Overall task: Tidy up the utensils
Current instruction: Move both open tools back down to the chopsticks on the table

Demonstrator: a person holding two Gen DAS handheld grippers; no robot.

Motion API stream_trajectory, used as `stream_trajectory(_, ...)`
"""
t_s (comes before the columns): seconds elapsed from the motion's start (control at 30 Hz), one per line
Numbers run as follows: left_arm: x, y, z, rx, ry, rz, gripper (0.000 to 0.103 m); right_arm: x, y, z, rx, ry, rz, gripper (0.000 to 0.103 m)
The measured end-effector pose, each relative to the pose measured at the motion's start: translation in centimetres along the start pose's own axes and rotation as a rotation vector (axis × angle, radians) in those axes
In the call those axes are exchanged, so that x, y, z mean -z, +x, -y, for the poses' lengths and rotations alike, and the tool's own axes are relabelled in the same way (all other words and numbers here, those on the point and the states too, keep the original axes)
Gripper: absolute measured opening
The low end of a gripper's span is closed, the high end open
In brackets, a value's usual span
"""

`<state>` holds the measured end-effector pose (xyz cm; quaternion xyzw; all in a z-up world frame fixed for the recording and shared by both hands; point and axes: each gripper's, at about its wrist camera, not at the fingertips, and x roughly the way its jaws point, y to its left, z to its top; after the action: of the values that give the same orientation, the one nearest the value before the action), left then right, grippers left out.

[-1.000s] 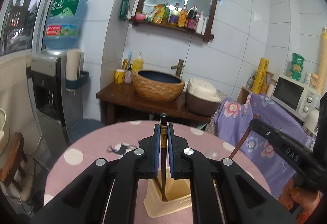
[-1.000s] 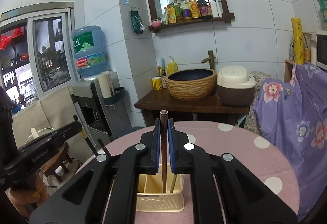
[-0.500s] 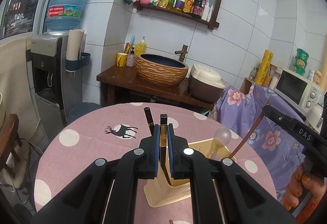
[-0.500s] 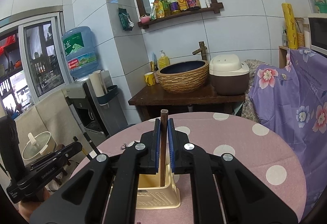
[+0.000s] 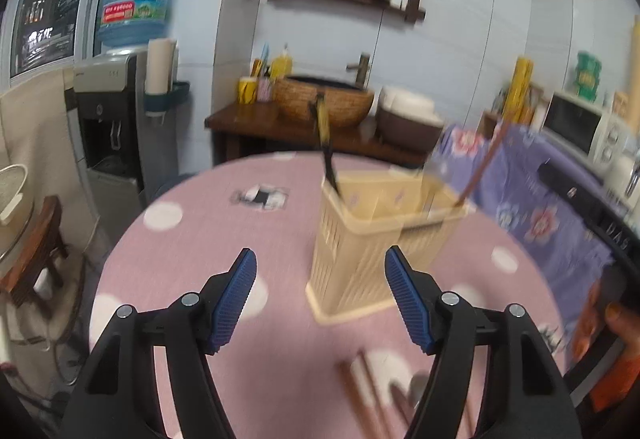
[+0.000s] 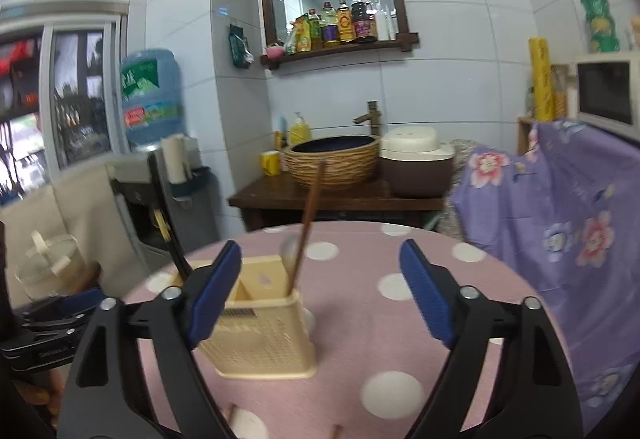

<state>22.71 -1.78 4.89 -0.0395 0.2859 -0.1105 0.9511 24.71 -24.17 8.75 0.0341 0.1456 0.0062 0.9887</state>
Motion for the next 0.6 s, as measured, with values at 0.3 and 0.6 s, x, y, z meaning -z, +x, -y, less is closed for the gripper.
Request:
stream_trajectory(0.3, 9.1, 2.5, 0.3, 0.029, -0.018, -0.277, 0.051, 10.3, 0.2, 2.1, 0.002, 0.102, -0.354, 0.094)
stream_trajectory(0.6, 11.3, 2.7, 2.4, 0.034, 0.043, -0.321, 0.042, 15.8, -0.6, 1.6, 0.073, 0.062, -0.530, 0.094)
